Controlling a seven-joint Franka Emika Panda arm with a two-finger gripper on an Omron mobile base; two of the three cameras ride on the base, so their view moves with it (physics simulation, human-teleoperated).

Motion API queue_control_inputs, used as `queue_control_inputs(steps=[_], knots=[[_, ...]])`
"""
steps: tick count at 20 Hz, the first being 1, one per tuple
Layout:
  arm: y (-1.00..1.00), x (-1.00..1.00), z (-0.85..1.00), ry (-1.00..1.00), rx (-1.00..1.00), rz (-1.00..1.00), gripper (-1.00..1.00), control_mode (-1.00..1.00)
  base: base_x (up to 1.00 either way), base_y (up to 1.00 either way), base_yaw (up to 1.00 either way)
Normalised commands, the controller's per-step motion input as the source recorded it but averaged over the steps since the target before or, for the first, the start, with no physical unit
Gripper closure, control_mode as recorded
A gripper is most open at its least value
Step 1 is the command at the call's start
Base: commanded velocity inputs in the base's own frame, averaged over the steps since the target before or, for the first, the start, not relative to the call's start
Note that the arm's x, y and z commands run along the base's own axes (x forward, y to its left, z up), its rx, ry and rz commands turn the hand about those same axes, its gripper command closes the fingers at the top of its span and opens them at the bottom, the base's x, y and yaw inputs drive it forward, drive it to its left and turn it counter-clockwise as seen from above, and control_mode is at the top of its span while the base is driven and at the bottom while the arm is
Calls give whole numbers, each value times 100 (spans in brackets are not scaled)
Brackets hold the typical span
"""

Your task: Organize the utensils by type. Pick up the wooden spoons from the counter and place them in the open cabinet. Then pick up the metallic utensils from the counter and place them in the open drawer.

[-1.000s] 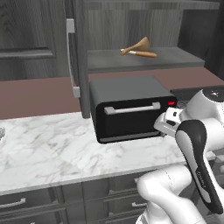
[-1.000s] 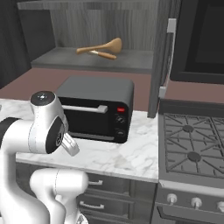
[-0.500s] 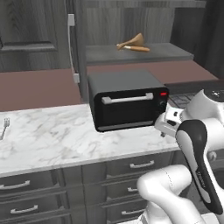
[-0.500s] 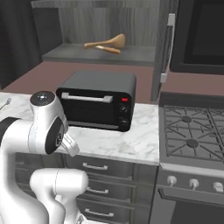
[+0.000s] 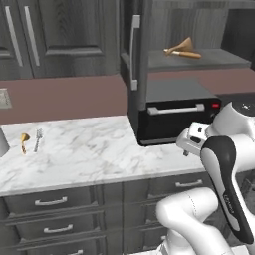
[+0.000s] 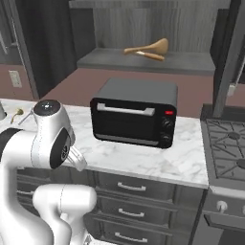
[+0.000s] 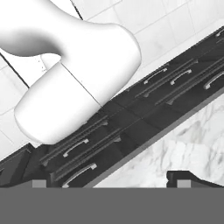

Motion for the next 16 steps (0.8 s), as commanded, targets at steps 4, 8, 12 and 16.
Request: queue_control_inputs(steps=[4, 8, 12, 16], knots=[[0, 0, 0, 0, 0, 0, -100, 100, -14, 62, 23], [0, 0, 0, 0, 0, 0, -100, 100, -13, 60, 24], [0, 0, 0, 0, 0, 0, -100, 100, -15, 55, 23], [0, 0, 0, 0, 0, 0, -100, 100, -7, 46, 19]])
